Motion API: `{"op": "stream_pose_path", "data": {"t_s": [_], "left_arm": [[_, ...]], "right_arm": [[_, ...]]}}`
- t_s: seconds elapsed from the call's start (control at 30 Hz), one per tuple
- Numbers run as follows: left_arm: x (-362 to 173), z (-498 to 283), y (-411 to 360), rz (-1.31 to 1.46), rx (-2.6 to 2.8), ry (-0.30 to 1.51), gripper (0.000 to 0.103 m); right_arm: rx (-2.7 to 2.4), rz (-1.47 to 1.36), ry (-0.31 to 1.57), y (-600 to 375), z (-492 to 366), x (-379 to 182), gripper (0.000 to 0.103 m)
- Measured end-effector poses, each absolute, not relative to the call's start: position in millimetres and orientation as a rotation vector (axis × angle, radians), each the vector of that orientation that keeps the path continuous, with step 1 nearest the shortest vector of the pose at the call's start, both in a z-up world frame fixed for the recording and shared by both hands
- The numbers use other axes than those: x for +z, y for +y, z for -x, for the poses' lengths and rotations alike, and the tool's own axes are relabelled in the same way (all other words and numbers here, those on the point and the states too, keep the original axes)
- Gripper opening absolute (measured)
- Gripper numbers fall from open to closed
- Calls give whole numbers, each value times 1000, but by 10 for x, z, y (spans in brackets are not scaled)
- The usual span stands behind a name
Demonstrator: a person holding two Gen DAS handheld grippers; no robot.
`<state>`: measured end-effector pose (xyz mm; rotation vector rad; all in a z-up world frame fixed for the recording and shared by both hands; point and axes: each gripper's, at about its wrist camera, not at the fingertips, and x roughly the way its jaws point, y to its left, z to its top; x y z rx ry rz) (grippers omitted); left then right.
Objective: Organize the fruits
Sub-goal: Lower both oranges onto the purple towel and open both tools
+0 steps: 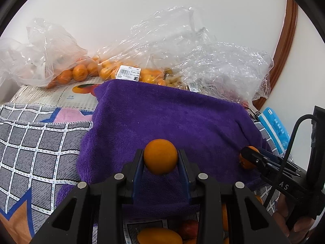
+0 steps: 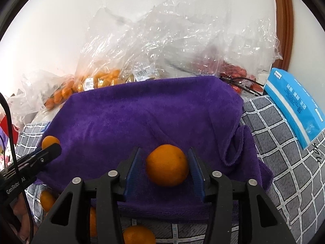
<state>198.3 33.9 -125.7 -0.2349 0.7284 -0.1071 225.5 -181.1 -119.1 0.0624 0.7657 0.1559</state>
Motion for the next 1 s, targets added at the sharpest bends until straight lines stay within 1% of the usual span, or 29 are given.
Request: {"op": "stream_pose_path", "data": {"t_s": [0.33,0.57,0.8,0.93,1.0], "left_arm": [[-1258,-1974,328,228,-101,728,31],[-1243,-1964,359,239,-96,722,32],[-1210,-1940,400,256,-86,704,38],[-1186,-1923,419,264,-77,690,43],[-1175,-1915,428,267,-75,684,44]], "right_arm": [[160,-46,746,-1768,-2220,-1163,54],[185,-43,719,-1740,-2178,-1120,61],[181,-18,687,-1699,-2123,-1065,62],[181,-20,665,-1704,-2088,-1031,62],[183,-19,659,-1701,-2073,-1014,62]]}}
